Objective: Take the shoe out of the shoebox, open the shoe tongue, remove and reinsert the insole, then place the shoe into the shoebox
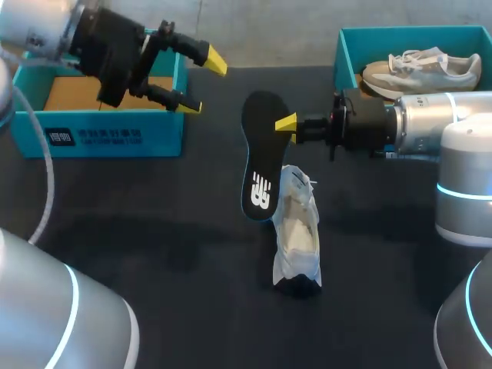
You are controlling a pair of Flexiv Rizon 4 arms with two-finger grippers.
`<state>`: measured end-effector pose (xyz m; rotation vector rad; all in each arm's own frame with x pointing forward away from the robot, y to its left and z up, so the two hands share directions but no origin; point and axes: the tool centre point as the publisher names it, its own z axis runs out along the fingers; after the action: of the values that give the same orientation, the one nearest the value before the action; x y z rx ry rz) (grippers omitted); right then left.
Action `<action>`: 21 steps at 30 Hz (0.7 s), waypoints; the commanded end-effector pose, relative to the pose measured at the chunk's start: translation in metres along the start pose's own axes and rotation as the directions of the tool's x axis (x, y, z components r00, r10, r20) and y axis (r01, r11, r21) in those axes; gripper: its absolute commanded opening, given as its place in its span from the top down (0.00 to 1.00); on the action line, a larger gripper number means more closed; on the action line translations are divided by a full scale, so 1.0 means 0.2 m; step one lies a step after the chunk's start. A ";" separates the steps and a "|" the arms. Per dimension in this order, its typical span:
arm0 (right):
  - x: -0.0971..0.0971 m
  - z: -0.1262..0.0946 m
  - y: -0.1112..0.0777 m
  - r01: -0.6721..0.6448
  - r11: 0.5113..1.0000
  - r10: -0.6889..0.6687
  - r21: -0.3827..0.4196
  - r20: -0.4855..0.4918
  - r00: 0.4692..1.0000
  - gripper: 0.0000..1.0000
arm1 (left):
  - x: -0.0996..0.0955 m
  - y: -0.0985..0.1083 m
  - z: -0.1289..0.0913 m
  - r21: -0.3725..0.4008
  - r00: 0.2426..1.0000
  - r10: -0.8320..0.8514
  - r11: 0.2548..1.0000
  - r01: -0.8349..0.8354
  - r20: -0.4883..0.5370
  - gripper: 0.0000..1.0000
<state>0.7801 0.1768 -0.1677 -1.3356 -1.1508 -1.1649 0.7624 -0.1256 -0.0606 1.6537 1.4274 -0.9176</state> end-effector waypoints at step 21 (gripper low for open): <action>0.00 0.01 0.00 0.000 1.000 0.000 -0.003 0.000 1.000 1.00 | 0.16 -0.08 0.03 -0.001 0.910 -0.025 1.000 0.028 0.413 0.00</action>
<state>0.7800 0.1766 -0.1677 -1.3359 -1.1510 -1.1647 0.7534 -0.1171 -0.0905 1.3022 1.1426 -1.2133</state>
